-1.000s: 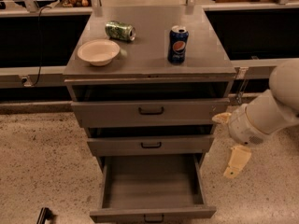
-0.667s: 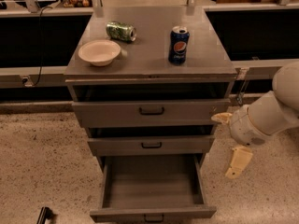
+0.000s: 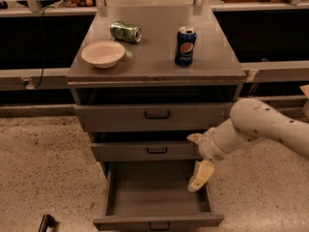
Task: Close bottom drawer
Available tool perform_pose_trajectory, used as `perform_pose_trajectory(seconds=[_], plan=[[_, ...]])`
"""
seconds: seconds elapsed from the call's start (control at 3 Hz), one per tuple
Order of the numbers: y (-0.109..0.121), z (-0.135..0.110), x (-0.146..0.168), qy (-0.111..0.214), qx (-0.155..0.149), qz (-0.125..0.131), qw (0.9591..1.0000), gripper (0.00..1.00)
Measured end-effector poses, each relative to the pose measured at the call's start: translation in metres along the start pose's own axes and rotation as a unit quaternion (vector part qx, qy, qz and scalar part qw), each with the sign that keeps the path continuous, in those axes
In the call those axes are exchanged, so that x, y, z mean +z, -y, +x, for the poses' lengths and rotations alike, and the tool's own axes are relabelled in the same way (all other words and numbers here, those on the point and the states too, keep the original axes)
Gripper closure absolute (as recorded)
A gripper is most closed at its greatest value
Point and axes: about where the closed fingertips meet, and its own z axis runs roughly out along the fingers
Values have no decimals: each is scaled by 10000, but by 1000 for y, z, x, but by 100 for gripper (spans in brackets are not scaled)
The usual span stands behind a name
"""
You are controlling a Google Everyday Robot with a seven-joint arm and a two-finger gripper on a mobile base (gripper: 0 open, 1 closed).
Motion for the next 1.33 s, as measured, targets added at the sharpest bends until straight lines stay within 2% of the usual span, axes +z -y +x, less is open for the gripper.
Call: perform_pose_trajectory(seconds=[0.33, 0.67, 1.0, 1.33], plan=[[17, 3, 10, 110, 71, 274, 9995, 0], [17, 2, 9, 105, 62, 283, 9995, 0], [12, 27, 45, -52, 170, 280, 9994, 0], [-21, 83, 109, -233, 111, 240, 9994, 0]])
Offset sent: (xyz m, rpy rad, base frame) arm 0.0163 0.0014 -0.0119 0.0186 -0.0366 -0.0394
